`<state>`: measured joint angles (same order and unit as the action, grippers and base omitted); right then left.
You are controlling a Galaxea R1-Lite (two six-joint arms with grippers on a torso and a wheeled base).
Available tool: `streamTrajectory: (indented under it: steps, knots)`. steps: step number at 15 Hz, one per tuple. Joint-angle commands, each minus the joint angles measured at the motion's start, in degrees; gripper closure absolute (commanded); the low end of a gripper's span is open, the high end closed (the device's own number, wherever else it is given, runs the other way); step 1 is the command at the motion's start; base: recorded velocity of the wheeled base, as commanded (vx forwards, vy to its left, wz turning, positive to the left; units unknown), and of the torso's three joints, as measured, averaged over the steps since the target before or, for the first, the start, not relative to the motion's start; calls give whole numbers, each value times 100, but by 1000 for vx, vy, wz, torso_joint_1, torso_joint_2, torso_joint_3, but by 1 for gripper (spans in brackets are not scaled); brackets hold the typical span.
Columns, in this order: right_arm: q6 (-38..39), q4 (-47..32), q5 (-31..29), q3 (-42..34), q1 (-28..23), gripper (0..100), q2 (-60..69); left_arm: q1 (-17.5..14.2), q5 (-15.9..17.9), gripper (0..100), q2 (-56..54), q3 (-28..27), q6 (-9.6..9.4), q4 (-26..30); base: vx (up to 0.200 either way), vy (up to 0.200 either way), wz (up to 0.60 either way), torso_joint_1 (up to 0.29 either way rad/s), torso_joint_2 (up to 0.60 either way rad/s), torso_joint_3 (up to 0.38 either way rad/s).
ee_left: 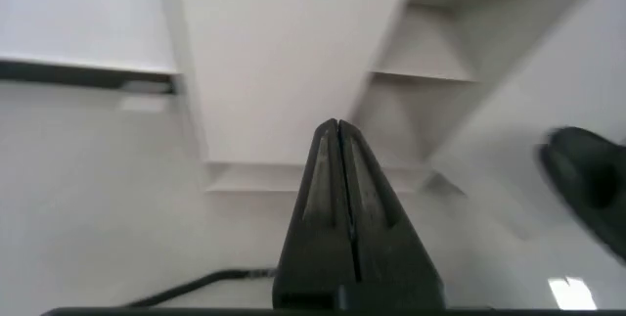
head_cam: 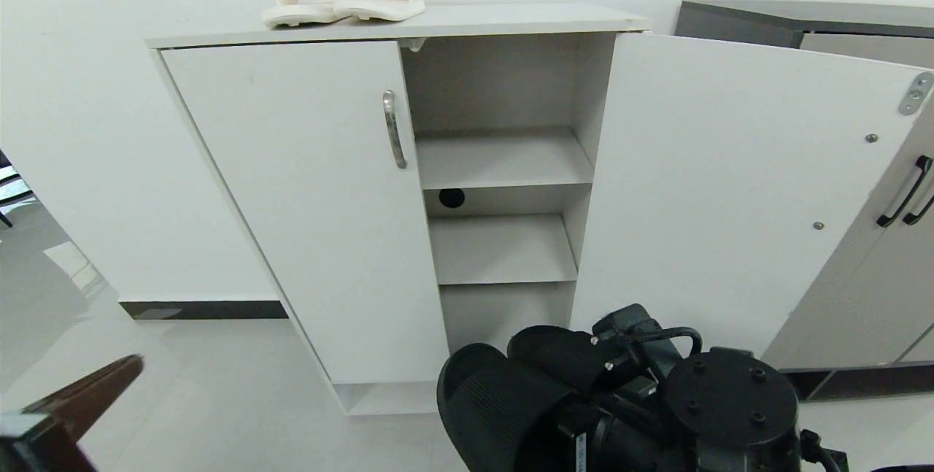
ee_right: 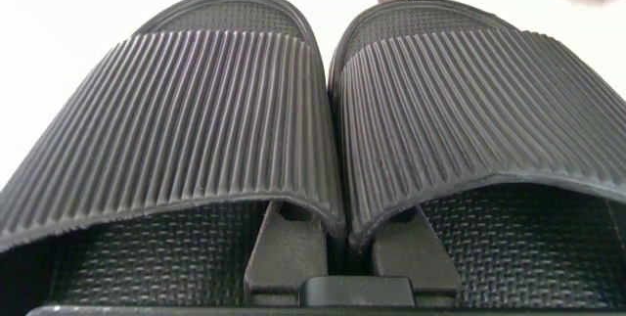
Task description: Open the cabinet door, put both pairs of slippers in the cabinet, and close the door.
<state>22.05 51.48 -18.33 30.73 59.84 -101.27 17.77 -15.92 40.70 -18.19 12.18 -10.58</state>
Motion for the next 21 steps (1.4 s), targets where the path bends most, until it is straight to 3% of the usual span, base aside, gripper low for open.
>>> streamTrajectory:
  steps: [1, 3, 5, 8, 9, 10, 12, 21]
  knots:
    - [1, 2, -12, 12, 1, 100, -86, -1197, -385, 100, -1645, 351, -58, 1049, 0, 0, 0, 0, 0, 0]
    - [1, 2, -135, -15, 1, 100, -60, -1628, -385, 100, -2778, 834, -357, 1594, 0, 0, 0, 0, 0, 0]
    - [-17, 11, -144, -32, 1, 100, -60, -1813, -342, 100, -3763, 1415, -822, 1682, 0, 0, 0, 0, 0, 0]
    - [-17, 20, -135, -76, 1, 100, -33, -1777, 370, 100, -4070, 1546, -928, 1418, 0, 0, 0, 0, 0, 0]
    - [-17, 20, -135, -111, 1, 100, -33, -1777, 1258, 100, -4070, 1775, -1024, 926, 0, 0, 0, 0, 0, 0]
    - [-17, 64, -135, -120, 1, 100, -25, -1777, 1988, 100, -4070, 1810, -1244, 1093, 0, 0, 0, 0, 0, 0]
    - [-43, 152, -135, -155, 10, 100, -33, -1777, 1979, 100, -4070, 1819, -1376, 1093, 0, 0, 0, 0, 0, 0]
    - [-43, 161, -83, -226, 1, 100, -165, -1777, 1812, 100, -4070, 1819, -1288, 1067, 0, 0, 0, 0, 0, 0]
